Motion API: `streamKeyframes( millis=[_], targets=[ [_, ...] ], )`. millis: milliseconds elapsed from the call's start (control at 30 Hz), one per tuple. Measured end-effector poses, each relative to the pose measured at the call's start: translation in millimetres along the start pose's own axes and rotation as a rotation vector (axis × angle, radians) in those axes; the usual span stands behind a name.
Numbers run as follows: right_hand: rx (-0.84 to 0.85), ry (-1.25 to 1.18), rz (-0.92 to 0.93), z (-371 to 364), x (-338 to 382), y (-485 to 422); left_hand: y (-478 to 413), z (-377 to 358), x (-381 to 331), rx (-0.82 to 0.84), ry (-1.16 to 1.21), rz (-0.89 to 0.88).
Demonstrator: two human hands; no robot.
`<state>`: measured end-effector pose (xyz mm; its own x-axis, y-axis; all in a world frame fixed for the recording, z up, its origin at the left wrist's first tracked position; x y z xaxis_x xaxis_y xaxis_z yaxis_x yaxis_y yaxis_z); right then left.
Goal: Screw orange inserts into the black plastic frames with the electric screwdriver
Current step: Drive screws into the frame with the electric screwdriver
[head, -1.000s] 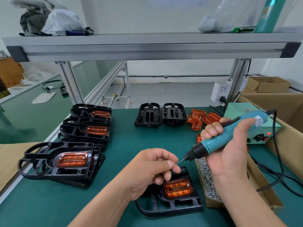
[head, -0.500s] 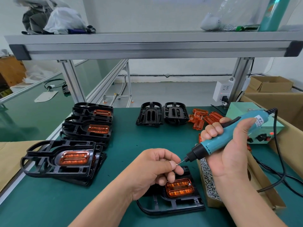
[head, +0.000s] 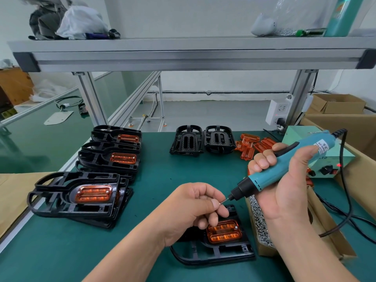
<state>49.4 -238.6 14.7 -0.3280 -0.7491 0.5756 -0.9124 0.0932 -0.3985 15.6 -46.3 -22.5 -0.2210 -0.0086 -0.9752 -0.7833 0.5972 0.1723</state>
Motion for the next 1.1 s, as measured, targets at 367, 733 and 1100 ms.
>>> streamKeyframes(
  millis=[367,733,1100],
  targets=[
    [-0.091,-0.008,0.002,6,-2,0,-1,2,1,-0.039,0.005,-0.054],
    [-0.147,0.014,-0.012,8,-6,-1,-2,6,0,-0.101,-0.069,-0.062],
    [-0.163,0.031,-0.034,9,-8,2,0,4,-2,-0.084,-0.138,-0.043]
  ],
)
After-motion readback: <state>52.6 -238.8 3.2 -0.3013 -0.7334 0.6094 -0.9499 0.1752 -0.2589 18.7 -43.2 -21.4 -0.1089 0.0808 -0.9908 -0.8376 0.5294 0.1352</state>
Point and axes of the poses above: each hand's wrist, its own y-axis away from the middle knuckle, its own z-axis out of the back of the hand, x = y × z, the point moved 5 cm from there along -y, towards the middle knuckle, and after that the axes turned 10 degrees about x, right-handed, at the moved point
